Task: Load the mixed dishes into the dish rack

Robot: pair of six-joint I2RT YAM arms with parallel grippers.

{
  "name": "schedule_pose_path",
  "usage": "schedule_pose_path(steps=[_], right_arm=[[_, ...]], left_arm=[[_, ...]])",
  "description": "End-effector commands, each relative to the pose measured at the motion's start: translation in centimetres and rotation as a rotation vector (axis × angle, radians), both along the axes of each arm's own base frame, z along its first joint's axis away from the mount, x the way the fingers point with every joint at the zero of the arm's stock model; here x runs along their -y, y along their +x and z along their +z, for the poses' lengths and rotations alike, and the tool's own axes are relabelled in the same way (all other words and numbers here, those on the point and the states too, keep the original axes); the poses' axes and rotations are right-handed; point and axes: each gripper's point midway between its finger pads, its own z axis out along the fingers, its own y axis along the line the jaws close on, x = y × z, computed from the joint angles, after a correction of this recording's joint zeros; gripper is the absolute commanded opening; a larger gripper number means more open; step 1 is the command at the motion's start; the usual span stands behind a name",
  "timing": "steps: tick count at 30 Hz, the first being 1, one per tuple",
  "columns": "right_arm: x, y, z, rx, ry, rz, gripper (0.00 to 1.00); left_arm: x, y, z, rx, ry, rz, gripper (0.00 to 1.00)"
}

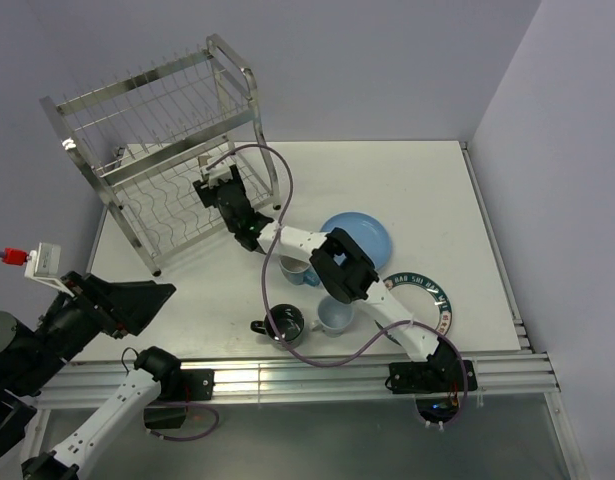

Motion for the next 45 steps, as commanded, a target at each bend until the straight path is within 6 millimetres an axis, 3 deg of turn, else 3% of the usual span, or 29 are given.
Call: schedule_pose_path(steps=[1, 3, 9, 13, 17, 18, 19, 21, 22, 23, 25, 26, 27, 33, 45], right_arm=[[0.6, 0.2, 7.6, 0.116, 0.114, 0.01, 0.0], [1.1, 0.3, 8.2, 0.108, 0.116, 0.034, 0.0], [1.8, 1.4, 7.1, 0.124, 0.016, 0.131, 0.0], [2.8, 2.2, 7.5, 0.16, -0.012, 0.136, 0.0], [3.2, 1.7, 10.0, 0.207, 0.002, 0.149, 0.0], [3.3, 1.3, 11.5, 0.228, 0.016, 0.156, 0.0], [3.4, 1.0, 11.3, 0.225, 0.012, 0.159, 0.0], [4.2, 0.7, 12.9, 0.254, 0.025, 0.128, 0.0], [4.7, 0.8, 12.2, 0.243, 0.011, 0.108, 0.0], [5.3, 0.6, 13.2, 0.265, 0.015, 0.095, 0.0], [5.9, 0.5, 12.0, 0.249, -0.012, 0.077, 0.0], [6.4, 0.3, 12.8, 0.263, -0.007, 0.062, 0.0], [6.7, 0.3, 11.9, 0.253, -0.025, 0.057, 0.0], [7.7, 0.4, 12.7, 0.267, -0.046, 0.011, 0.0], [10.3, 1.1, 10.6, 0.234, -0.132, -0.059, 0.0]], left_arm=[[0.0, 0.7, 0.9, 0.062, 0.021, 0.007, 0.78], [0.1, 0.8, 0.7, 0.062, 0.024, 0.005, 0.78], [0.7, 0.6, 0.2, 0.082, 0.005, -0.034, 0.79], [0.6, 0.6, -0.4, 0.078, 0.016, -0.032, 0.79], [0.7, 0.8, -0.7, 0.069, 0.032, -0.033, 0.79], [0.8, 0.8, -0.7, 0.072, 0.031, -0.036, 0.79], [0.9, 1.1, -1.0, 0.064, 0.033, -0.037, 0.79], [1.2, 1.2, -1.1, 0.066, 0.032, -0.047, 0.79], [1.3, 1.3, -1.0, 0.071, 0.031, -0.05, 0.79], [1.3, 1.3, -1.1, 0.073, 0.036, -0.052, 0.79], [1.3, 1.4, -1.1, 0.069, 0.044, -0.049, 0.79], [1.3, 1.4, -1.2, 0.069, 0.051, -0.052, 0.79], [1.2, 1.5, -1.2, 0.068, 0.053, -0.049, 0.8], [1.3, 1.5, -1.6, 0.064, 0.062, -0.051, 0.8], [1.2, 1.6, -1.7, 0.061, 0.069, -0.046, 0.8]])
